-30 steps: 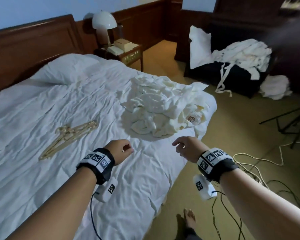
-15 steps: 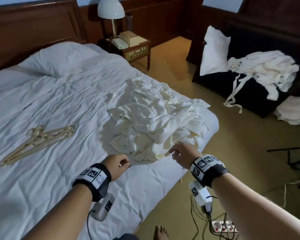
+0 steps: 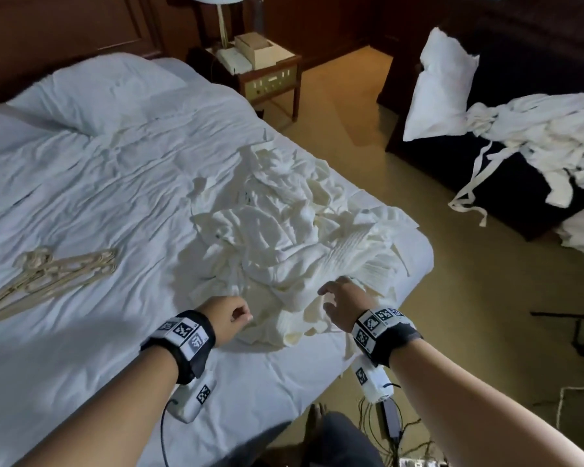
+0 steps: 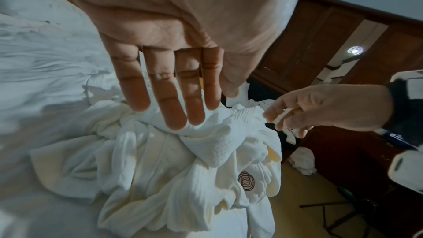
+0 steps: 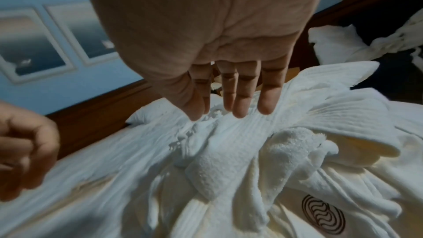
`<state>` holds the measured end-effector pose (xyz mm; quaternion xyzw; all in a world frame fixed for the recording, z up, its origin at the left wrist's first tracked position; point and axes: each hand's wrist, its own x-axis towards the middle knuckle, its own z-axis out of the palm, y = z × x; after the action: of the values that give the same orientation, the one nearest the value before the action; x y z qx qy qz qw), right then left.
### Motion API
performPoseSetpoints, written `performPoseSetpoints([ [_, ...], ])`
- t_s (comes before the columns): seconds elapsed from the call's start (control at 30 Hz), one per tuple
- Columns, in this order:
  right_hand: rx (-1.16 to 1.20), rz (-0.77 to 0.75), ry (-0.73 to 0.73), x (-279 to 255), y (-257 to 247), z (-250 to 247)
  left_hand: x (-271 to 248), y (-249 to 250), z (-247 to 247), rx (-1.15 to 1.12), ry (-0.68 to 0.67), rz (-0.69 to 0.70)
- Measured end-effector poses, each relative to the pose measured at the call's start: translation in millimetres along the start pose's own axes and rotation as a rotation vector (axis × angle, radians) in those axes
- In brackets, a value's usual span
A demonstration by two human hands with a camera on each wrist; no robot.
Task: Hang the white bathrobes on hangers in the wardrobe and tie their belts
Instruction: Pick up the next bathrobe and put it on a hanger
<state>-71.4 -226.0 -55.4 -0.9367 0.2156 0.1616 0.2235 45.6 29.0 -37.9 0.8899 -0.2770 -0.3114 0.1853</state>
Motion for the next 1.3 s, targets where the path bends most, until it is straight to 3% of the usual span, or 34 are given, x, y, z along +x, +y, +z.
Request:
performPoseSetpoints([
  [0.1, -0.109, -0.028, -0.086, 34.8, 11.6, -1.4, 13.8, -0.9, 7.9, -0.001, -0.013, -0.045],
  [0.33, -0.572, -0.203, -0.127, 125.9, 47.2, 1.7, 36.1, -3.4, 17.7, -0.010, -0.015, -0.179],
  [0.53, -0.630, -0.221, -0.073, 179.4, 83.6, -30.2, 52.4, 26.9, 44.3, -0.051, 0.001, -0.216],
  [0.63, -0.543, -0.351, -0.064, 183.4, 78.8, -42.3, 68.5, 44.5, 58.6, -0.060, 0.022, -0.235],
  [0.73, -0.247, -0.574, -0.136, 161.5, 53.5, -51.7, 85.8, 57.2, 73.9, -0.056, 0.129, -0.187],
  [0.83, -0.012, -0.869, -0.032, 126.1, 27.9, -71.8, 103.4, 81.3, 71.0, -0.023, 0.236, -0.171],
  [0.9, 0.107, -0.920, 0.016, 112.4, 21.1, -88.3, 112.4, 91.8, 57.8, -0.006, 0.319, -0.183],
  [0.97, 0.154, -0.873, 0.004, 110.0, 23.2, -101.0, 115.0, 91.8, 40.4, -0.109, 0.360, -0.193],
  [1.03, 0.108, -0.730, -0.058, 116.6, 31.1, -106.1, 111.8, 85.7, 22.0, -0.283, 0.397, -0.255],
  [1.13, -0.109, -0.522, -0.147, 129.2, 40.1, -98.3, 97.4, 78.1, -4.4, -0.363, 0.499, -0.306],
  [1.3, -0.339, -0.338, -0.054, 146.3, 16.7, -92.4, 18.7, 34.2, -53.8, -0.324, 0.748, -0.292],
])
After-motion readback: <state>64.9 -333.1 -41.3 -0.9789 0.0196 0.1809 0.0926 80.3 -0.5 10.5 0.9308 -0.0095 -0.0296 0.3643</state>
